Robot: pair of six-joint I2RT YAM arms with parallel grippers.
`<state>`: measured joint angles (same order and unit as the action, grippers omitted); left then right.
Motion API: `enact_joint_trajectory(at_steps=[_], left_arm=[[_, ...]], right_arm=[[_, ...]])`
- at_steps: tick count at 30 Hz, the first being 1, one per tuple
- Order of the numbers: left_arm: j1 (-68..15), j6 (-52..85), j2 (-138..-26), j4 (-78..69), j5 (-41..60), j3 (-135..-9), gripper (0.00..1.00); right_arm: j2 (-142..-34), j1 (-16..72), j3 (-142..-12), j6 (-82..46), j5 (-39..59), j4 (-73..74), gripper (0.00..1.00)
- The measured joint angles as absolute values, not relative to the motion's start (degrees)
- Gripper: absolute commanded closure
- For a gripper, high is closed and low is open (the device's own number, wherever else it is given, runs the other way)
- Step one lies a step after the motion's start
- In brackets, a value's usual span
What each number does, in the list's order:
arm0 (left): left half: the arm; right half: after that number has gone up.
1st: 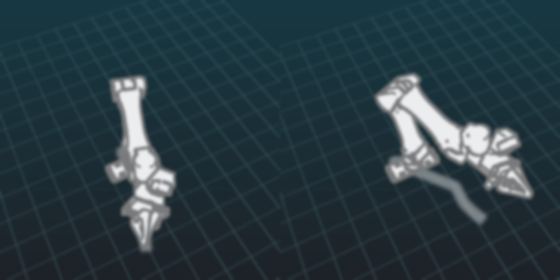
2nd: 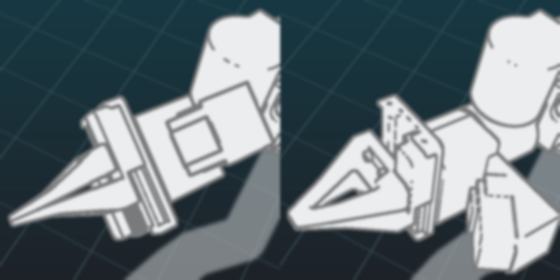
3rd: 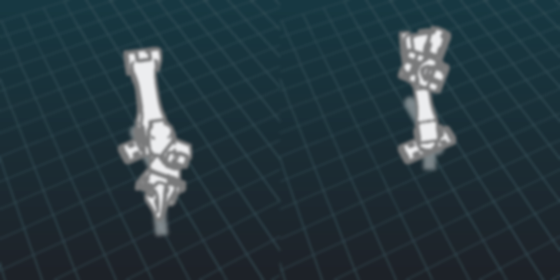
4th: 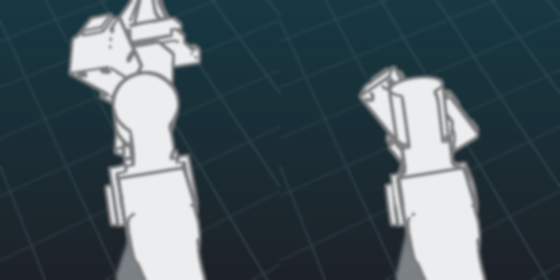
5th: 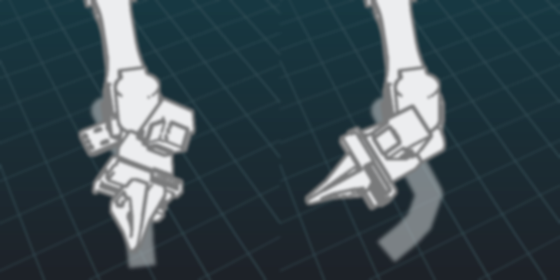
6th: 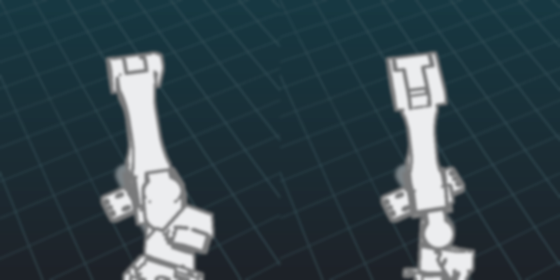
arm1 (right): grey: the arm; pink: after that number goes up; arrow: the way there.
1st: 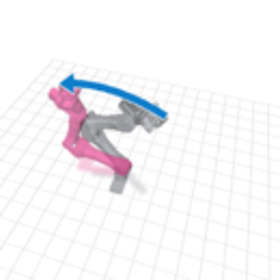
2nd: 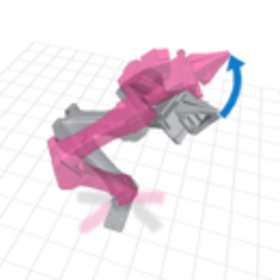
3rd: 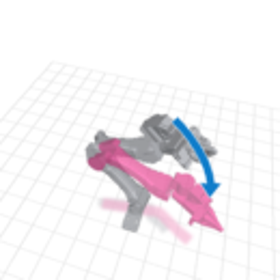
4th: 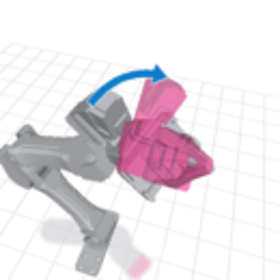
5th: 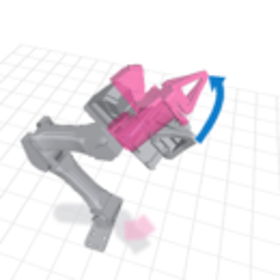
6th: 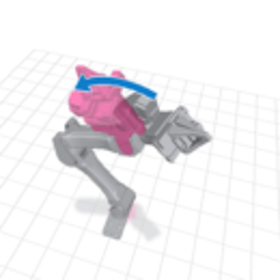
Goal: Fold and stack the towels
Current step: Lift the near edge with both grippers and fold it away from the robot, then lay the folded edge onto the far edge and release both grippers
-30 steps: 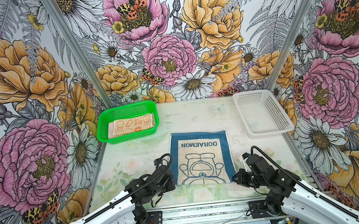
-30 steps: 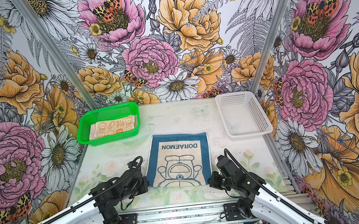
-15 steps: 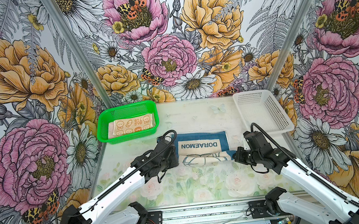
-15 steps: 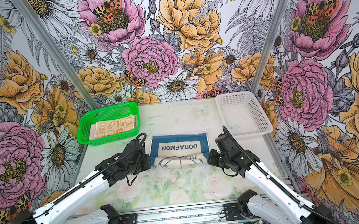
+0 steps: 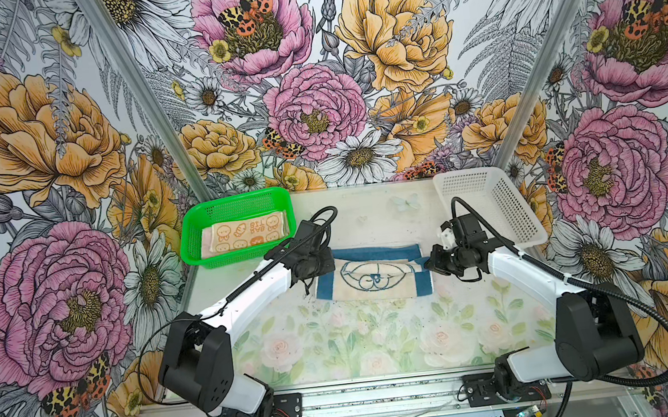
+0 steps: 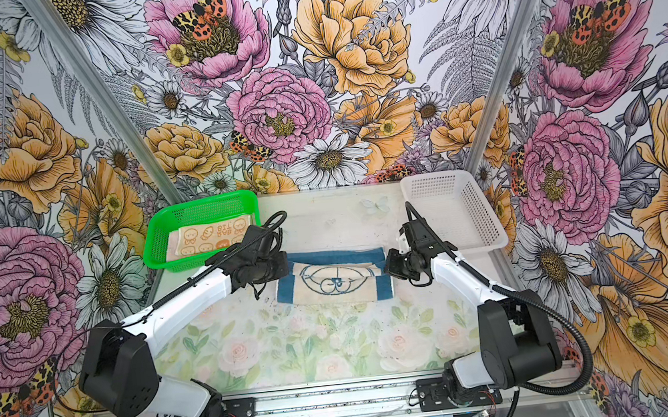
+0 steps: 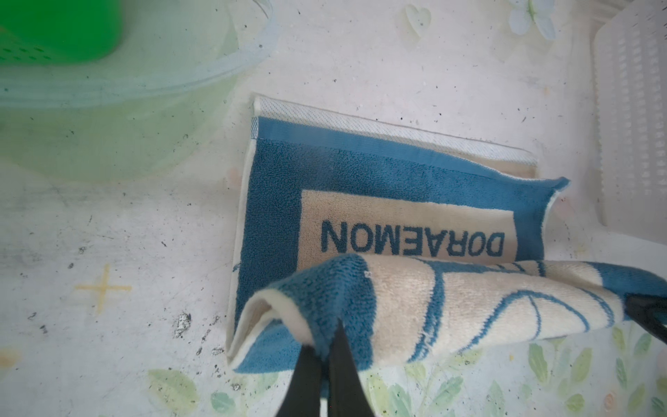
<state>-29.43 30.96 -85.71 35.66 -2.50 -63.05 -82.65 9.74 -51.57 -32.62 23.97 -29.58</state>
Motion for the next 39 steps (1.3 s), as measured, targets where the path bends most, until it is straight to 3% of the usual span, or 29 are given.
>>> enact_joint_trajectory(at_steps=[12,18,19,22,25,28,33,39], left_arm=[[-25.74,29.69,-94.48,30.09,-3.09,-63.88,1.0],[-24.12,28.42,-99.88,28.4,-3.01,-67.02,0.98],[-23.92,28.25,-100.42,28.23,-3.01,-67.55,0.91],[-23.64,27.59,-101.1,27.7,-3.05,-68.86,0.81],[-23.64,25.87,-101.06,26.33,-3.46,-69.82,0.58],[-24.51,24.4,-99.98,23.9,-5.21,-69.3,0.42],[-26.87,23.83,-94.04,20.86,-7.62,-63.96,0.35],[-27.14,25.1,-92.68,19.88,-7.7,-55.94,0.34]], right_arm=[[-97.67,8.56,-60.12,-28.95,27.14,-27.49,0.96],[-100.92,8.54,-63.0,-26.94,27.18,-27.57,0.74],[-100.97,8.54,-63.75,-26.37,27.05,-27.53,0.67],[-100.9,8.54,-65.41,-24.91,26.59,-27.24,0.6],[-99.26,8.69,-65.28,-23.73,25.67,-26.98,0.52],[-94.35,9.37,-62.94,-22.68,24.18,-26.59,0.47],[-86.52,11.38,-58.17,-22.41,23.38,-25.98,0.46],[-90.43,15.81,-57.87,-22.83,23.57,-24.67,0.47]])
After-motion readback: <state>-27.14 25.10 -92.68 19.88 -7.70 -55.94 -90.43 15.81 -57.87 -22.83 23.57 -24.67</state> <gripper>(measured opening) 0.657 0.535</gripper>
